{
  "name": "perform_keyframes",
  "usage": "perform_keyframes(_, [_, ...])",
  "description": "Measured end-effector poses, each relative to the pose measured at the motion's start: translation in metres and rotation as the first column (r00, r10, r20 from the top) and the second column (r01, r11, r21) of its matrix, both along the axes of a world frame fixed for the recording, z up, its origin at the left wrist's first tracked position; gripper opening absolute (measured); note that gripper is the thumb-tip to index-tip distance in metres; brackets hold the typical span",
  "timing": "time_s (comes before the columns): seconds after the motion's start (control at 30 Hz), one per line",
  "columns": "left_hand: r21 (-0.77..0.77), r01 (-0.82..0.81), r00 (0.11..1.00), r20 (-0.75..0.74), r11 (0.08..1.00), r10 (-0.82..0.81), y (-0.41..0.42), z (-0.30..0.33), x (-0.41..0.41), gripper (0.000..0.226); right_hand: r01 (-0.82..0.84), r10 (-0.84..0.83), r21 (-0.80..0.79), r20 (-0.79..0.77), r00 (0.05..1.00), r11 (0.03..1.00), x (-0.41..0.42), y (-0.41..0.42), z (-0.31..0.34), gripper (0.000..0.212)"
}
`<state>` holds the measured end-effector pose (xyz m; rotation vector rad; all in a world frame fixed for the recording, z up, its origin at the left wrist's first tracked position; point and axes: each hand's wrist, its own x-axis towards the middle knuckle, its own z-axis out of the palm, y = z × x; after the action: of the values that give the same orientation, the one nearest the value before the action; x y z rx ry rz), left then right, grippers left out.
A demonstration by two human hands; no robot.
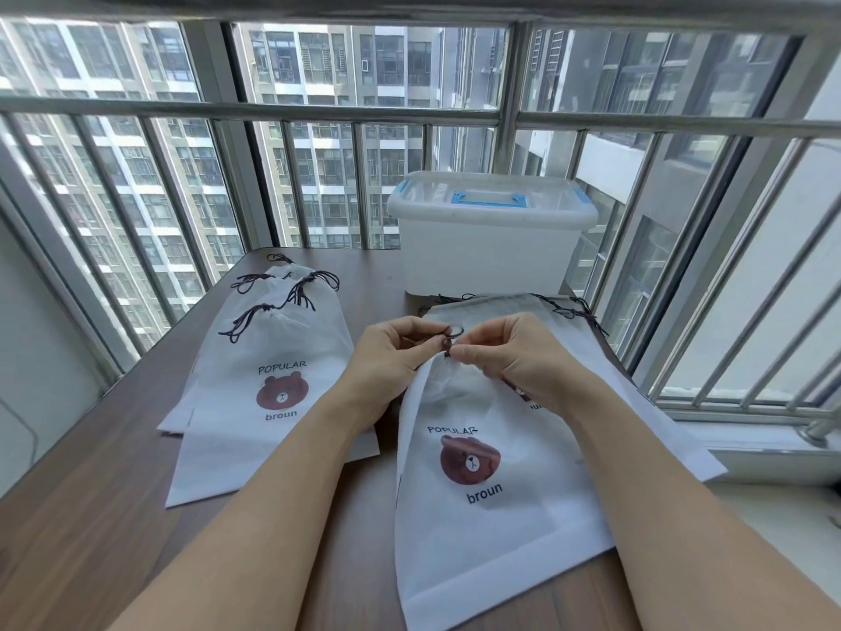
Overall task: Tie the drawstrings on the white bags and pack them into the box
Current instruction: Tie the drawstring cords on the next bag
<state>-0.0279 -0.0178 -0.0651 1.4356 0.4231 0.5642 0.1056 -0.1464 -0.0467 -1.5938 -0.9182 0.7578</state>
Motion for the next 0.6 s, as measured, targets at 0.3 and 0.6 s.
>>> perform_keyframes(0.3, [-0.04,0.049,0.996,0.083,0.998,-0.046,-0.004,0.008,-0.003,0.014,0.04,-0.043,0.063,0.047,0.998,0.997,-0.006,0.007,-0.003,0.018])
perform_keyframes(0.6, [0.228,-0.018,0.996,0.095,0.974,-0.003,-0.001,0.004,-0.002,0.024,0.143,-0.145,0.05,0.047,0.988,0.988,-0.007,0.017,-0.011,0.014])
